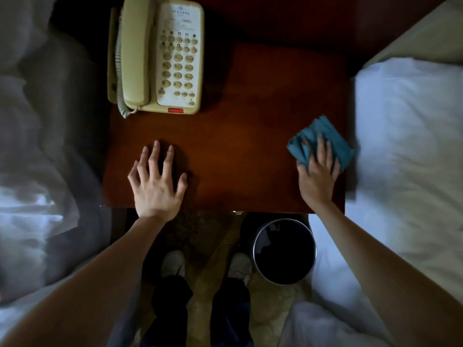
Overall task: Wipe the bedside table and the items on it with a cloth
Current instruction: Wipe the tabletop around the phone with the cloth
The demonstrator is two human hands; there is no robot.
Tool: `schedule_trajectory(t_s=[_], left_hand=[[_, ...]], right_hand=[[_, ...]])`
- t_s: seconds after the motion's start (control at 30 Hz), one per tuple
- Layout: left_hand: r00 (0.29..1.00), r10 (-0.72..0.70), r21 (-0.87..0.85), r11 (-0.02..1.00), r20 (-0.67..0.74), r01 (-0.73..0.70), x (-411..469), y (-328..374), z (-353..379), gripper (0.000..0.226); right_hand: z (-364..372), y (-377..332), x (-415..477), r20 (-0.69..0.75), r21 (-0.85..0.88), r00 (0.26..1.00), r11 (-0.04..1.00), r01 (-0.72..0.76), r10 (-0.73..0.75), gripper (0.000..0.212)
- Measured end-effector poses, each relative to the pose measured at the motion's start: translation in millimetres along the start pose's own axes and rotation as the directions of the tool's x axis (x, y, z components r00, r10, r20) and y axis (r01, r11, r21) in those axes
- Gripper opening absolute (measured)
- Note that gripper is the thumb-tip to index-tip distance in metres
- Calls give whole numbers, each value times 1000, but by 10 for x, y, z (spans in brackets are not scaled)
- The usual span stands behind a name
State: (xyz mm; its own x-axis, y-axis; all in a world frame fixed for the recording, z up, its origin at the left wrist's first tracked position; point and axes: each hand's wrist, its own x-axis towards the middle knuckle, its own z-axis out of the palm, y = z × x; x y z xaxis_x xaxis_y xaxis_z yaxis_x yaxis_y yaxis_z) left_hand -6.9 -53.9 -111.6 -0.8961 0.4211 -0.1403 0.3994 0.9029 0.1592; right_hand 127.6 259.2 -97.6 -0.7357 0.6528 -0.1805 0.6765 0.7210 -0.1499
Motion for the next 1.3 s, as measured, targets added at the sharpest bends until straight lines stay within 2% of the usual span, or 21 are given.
schedule_trajectory(t_s=[0.07, 0.13, 0.27, 0.4, 0.57, 0.63, 0.7, 0.73, 0.77, 0.8, 0.83, 0.87, 0.9, 0.97, 1.03, 1.13, 1.2, 1.3], left_hand=[[1000, -2, -5, 1000, -1, 1, -4, 3, -10, 64], [1000, -3, -7, 1000, -3, 3, -5, 14, -25, 63], [1000, -5, -12, 1000, -10, 5, -16, 25, -38, 63], [999, 3, -10, 1000, -32, -3, -19, 39, -31, 61], [999, 5, -13, 1000, -52, -5, -21, 22, -15, 60], [998, 2, -19, 1000, -55, -3, -31, 29, -17, 60], [999, 5, -19, 1000, -54, -6, -34, 49, -27, 61], [999, 6, -21, 1000, -53, -7, -35, 54, -31, 61], [999, 5, -27, 1000, -51, -7, -32, 54, -35, 61], [999, 6, -31, 1000, -51, -8, -33, 50, -34, 61], [999, 9, -31, 999, -53, -10, -37, 45, -35, 61], [998, 11, -29, 1000, -57, -13, -39, 43, -33, 61], [998, 12, -27, 1000, -61, -13, -37, 45, -31, 61], [998, 8, -22, 1000, -65, -9, -33, 53, -29, 61], [997, 8, -18, 1000, -73, -9, -37, 61, -31, 61], [996, 6, -20, 1000, -83, -7, -33, 51, -8, 60], [995, 4, -13, 1000, -95, -5, -27, 45, 12, 60], [994, 2, -6, 1000, -110, -3, -11, 37, 43, 60]], right_hand=[[6, 156, -210, 22, 50, 996, 995, -87, 86, 60], [38, 198, -429, 25, 81, 994, 991, -111, 109, 60], [127, 91, -881, -10, 131, 995, 986, -102, 104, 59], [192, -13, -1248, 3, 339, 998, 939, -60, 62, 55], [180, -6, -1504, -4, 666, 997, 744, -50, 71, 50], [205, 16, -1649, -18, 732, 998, 681, -33, 68, 58], [276, 5, -1834, 38, 822, 990, 560, -106, 133, 63], [332, -1, -1928, 110, 873, 972, 448, -195, 208, 59], [393, -4, -2021, 214, 907, 928, 292, -305, 304, 53], [456, 10, -2118, 342, 902, 852, 117, -416, 396, 46], [510, 35, -2210, 481, 851, 739, -49, -523, 472, 40], [575, 78, -2307, 602, 779, 622, -195, -596, 501, 34], [642, 131, -2405, 690, 712, 542, -313, -628, 480, 31], [745, 229, -2569, 772, 635, 495, -462, -619, 398, 28], [825, 304, -2626, 796, 604, 469, -530, -595, 382, 31], [960, 364, -2543, 800, 600, 416, -555, -576, 433, 32], [1050, 386, -2401, 770, 635, 412, -521, -571, 487, 34], [1191, 408, -2097, 715, 669, 365, -430, -607, 597, 35]])
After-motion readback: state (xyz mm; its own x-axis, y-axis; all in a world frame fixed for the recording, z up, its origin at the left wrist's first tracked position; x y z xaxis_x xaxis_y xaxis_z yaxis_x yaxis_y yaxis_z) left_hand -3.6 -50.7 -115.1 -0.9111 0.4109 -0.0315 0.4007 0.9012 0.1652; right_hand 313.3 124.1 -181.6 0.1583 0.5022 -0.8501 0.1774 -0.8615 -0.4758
